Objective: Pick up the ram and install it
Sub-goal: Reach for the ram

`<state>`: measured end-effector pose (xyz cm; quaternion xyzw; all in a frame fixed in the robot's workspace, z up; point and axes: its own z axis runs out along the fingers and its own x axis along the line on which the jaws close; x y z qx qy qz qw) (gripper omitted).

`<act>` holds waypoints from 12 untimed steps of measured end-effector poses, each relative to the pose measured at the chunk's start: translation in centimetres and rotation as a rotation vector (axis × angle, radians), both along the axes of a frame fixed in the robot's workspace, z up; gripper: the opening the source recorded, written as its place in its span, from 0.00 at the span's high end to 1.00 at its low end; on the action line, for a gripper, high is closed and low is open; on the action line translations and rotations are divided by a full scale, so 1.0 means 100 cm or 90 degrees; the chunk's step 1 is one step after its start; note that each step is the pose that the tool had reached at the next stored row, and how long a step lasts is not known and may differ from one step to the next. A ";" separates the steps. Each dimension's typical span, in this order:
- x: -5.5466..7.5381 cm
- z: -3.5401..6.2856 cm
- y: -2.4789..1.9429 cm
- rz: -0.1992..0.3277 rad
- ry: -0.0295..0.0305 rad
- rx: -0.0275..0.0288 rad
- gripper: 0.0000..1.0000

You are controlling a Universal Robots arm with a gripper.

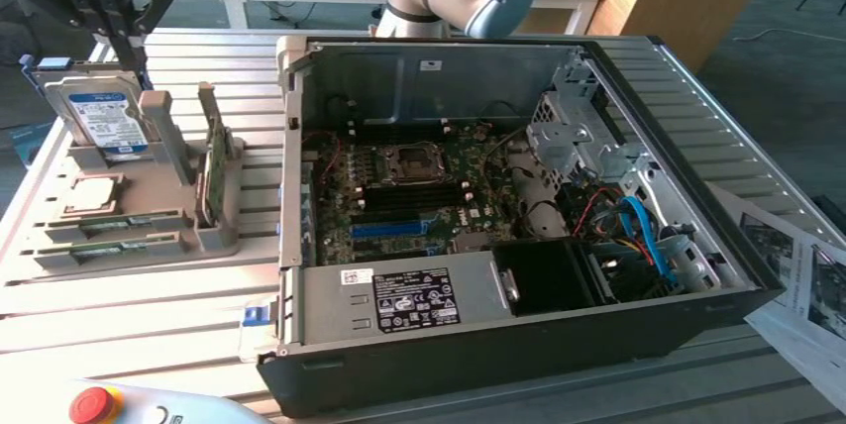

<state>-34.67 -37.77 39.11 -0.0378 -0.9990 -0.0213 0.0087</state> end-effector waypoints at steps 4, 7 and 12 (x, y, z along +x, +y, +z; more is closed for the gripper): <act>-0.005 -0.0003 0.0011 0.000 0.0015 0.0000 0.89; -0.009 -0.0006 0.0018 0.000 0.0030 0.0000 0.89; -0.016 -0.0009 0.0026 0.000 0.0053 0.0000 0.89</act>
